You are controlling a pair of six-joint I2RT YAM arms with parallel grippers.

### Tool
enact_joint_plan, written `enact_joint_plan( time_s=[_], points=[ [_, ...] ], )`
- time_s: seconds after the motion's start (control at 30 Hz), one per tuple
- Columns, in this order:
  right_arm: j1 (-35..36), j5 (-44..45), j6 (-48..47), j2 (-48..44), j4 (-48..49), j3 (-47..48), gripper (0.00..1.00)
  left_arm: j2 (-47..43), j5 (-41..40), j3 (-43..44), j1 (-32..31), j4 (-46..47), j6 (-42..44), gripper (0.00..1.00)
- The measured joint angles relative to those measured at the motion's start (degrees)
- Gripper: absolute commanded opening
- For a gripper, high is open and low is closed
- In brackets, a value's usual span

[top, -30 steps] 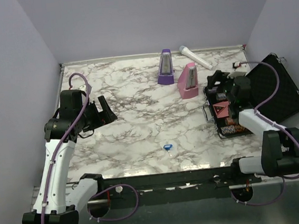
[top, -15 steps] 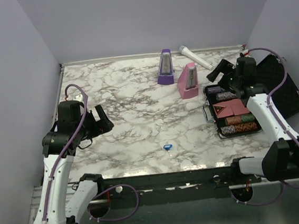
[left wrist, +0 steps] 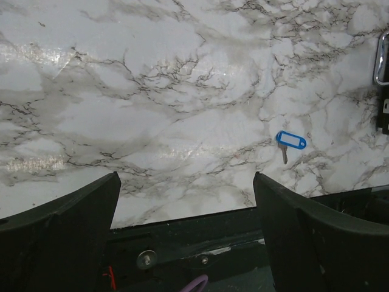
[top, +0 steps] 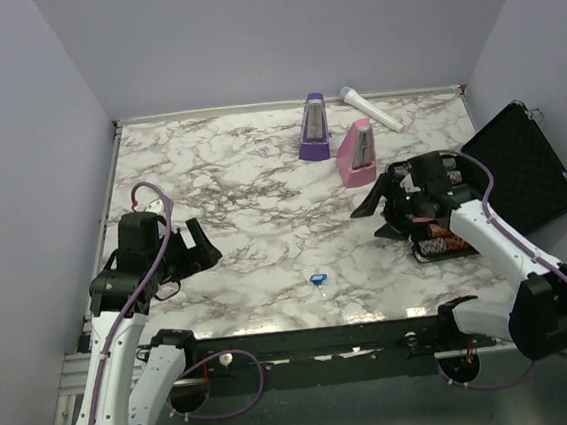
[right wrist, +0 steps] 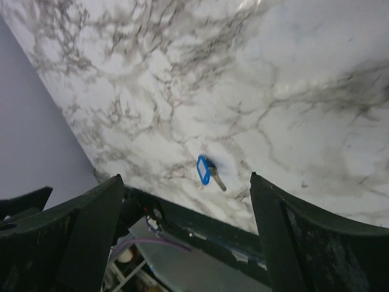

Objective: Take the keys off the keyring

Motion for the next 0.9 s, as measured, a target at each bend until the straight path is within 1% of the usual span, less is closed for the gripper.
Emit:
enact_joint_plan(
  time_s=[0.07,0.17,0.27,0.37,0.5,0.67,0.8,0.9],
  points=[
    [2.6,-1.5,2.6,-1.7,-0.3,-1.4,0.91,-0.6,0.3,-0.8,0.0,0.4,-0.2,0.97],
    [4.5,-3.1,6.1,-3.3,0.0,-3.1,0.91,-1.1,0.9,-1.3,0.0,1.2,-0.4,0.96],
    [6.8,-4.2,10.3,-4.3,3.1,-7.2,0.9,-1.2,1.2,-1.3,-0.2,1.6,-0.3,0.95],
    [11.8,-4.1,14.5,-4.2,5.9,-11.1,0.89,-1.3,1.3,-1.3,-0.3,1.7,-0.3,0.94],
    [18.7,-3.5,19.1,-3.9,9.9,-13.4,0.86,-1.8,1.3,-1.3,-0.4,2.0,-0.3,0.93],
    [24.1,-1.0,23.5,-1.6,15.7,-15.3,0.85,-2.9,1.1,-1.3,-0.9,2.4,0.1,0.92],
    [28.5,1.7,26.4,1.4,19.5,-16.2,0.79,-3.9,1.0,-1.4,-1.7,2.8,0.3,0.92],
    [30.4,3.1,27.8,3.3,21.9,-16.3,0.77,-4.4,1.0,-1.4,-2.7,2.8,0.3,0.92]
  ],
)
